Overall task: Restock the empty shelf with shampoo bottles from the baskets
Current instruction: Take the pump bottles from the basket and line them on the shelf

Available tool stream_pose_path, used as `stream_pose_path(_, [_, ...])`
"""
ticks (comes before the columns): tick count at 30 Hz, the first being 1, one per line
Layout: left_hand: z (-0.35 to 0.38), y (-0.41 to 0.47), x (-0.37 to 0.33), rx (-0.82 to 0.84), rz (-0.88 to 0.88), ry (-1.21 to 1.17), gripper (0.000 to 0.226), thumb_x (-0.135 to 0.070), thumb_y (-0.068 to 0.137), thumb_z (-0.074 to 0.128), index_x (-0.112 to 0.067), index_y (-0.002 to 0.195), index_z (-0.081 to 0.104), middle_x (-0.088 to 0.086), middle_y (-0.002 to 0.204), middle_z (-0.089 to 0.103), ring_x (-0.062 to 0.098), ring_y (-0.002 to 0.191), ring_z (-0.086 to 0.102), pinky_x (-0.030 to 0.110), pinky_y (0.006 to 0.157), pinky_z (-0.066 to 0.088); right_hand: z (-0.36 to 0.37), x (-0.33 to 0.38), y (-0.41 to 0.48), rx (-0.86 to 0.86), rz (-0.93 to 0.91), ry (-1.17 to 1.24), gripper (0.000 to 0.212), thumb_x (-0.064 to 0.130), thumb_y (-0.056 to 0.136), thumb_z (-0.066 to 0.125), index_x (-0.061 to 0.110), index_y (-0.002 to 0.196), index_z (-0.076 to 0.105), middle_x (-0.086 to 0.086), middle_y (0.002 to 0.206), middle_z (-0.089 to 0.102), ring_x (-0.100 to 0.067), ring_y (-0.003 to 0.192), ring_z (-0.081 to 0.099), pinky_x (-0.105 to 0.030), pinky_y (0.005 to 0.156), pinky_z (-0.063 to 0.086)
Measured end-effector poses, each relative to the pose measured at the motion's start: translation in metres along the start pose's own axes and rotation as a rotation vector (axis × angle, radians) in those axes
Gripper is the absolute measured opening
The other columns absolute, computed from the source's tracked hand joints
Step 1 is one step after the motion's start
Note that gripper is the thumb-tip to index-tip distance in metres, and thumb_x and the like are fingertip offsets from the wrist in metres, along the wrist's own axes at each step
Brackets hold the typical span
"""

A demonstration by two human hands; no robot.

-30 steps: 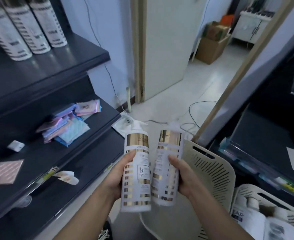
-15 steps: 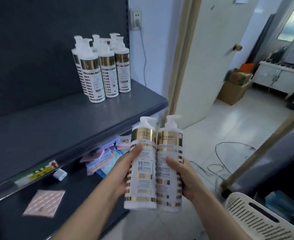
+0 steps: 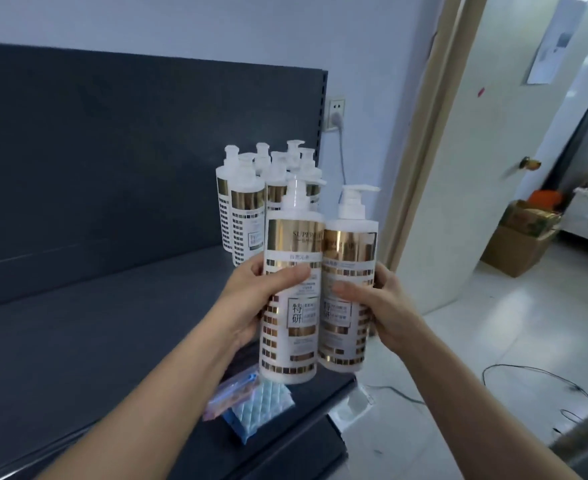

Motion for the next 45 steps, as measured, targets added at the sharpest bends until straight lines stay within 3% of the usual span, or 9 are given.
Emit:
stream_pose_path(6, [-0.01,0.056,-0.019,-0.134,0.096,0.093,0.057,-0.016,0.055,0.082,-0.009,0.11,0.066,0.008,0.102,0.075,0.024,0.097,0.071,0.04,0.087,0.054,-0.017,0.012,0.073,0.085,-0.026,-0.057,0.066,0.015,0.053,0.087,0.009,0.114,0.063,-0.008,0.103,0.075,-0.029,0.099,0.071,-0.04,0.081,0.059])
stream_pose_path(10, [-0.012,0.09,-0.017,-0.244,0.103,0.118,0.056,-0.012,0.052,0.082,-0.012,0.106,0.066,0.003,0.096,0.076,0.018,0.09,0.072,0.033,0.077,0.056,-0.028,0.012,0.121,0.164,-0.044,-0.108,0.062,0.004,0.063,0.084,0.011,0.12,0.06,-0.004,0.107,0.075,-0.019,0.099,0.071,-0.033,0.081,0.057])
stream_pose_path(15, [-0.013,0.119,-0.005,-0.354,0.102,0.128,0.048,-0.005,0.057,0.083,-0.017,0.1,0.065,-0.001,0.091,0.075,0.016,0.089,0.07,0.026,0.066,0.052,-0.038,-0.005,0.171,0.238,-0.034,-0.092,0.075,-0.008,0.058,0.086,0.014,0.122,0.052,-0.009,0.111,0.072,-0.023,0.101,0.071,-0.04,0.085,0.058])
stream_pose_path(21, [-0.015,0.143,0.001,-0.423,0.105,0.186,0.054,0.002,0.059,0.084,-0.022,0.103,0.063,-0.009,0.087,0.075,0.007,0.091,0.067,0.025,0.073,0.05,-0.04,-0.023,0.209,0.262,0.037,-0.087,0.081,-0.013,0.057,0.082,0.01,0.126,0.047,-0.011,0.113,0.07,-0.028,0.105,0.068,-0.051,0.094,0.053])
stream_pose_path(26, [-0.014,0.154,0.004,-0.444,0.126,0.213,0.056,0.006,0.062,0.082,-0.029,0.1,0.06,-0.011,0.092,0.072,0.003,0.093,0.064,0.024,0.079,0.05,-0.042,-0.032,0.227,0.311,0.064,-0.109,0.078,-0.019,0.065,0.076,0.013,0.129,0.046,-0.008,0.113,0.069,-0.026,0.107,0.067,-0.049,0.096,0.052])
stream_pose_path(34, [-0.013,0.165,0.012,-0.426,0.15,0.272,0.059,0.005,0.066,0.081,-0.032,0.104,0.057,-0.011,0.103,0.069,0.008,0.103,0.062,0.03,0.088,0.049,-0.037,-0.036,0.239,0.406,0.027,-0.126,0.085,-0.001,0.055,0.079,0.016,0.131,0.045,-0.009,0.117,0.069,-0.024,0.108,0.067,-0.047,0.096,0.053])
stream_pose_path(37, [-0.015,0.165,0.012,-0.429,0.185,0.393,0.061,-0.006,0.068,0.083,-0.039,0.11,0.054,-0.015,0.11,0.066,0.002,0.107,0.059,0.027,0.093,0.048,-0.035,-0.034,0.239,0.428,-0.043,-0.233,0.079,0.002,0.061,0.083,0.02,0.128,0.046,-0.005,0.116,0.068,-0.019,0.107,0.067,-0.037,0.092,0.056])
stream_pose_path(41, [-0.012,0.157,0.012,-0.468,0.248,0.654,0.068,-0.026,0.062,0.089,-0.053,0.107,0.046,-0.032,0.108,0.06,-0.017,0.099,0.055,0.01,0.078,0.043,-0.034,-0.036,0.236,0.341,-0.168,-0.404,0.093,0.04,0.046,0.097,0.027,0.124,0.049,0.005,0.116,0.068,-0.011,0.108,0.067,-0.039,0.09,0.057])
stream_pose_path(45, [-0.012,0.156,0.012,-0.512,0.286,0.762,0.064,-0.03,0.06,0.09,-0.052,0.104,0.05,-0.045,0.103,0.057,-0.02,0.097,0.055,0.012,0.079,0.044,-0.037,-0.036,0.235,0.255,-0.173,-0.444,0.074,0.024,0.055,0.095,0.031,0.111,0.048,0.015,0.104,0.067,0.0,0.096,0.065,-0.024,0.08,0.053])
Point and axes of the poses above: each hand's wrist, its own y-axis towards the middle knuckle, its own z-axis out of the palm, x = y × z, the point moved 6 cm from there along y, towards the middle knuckle
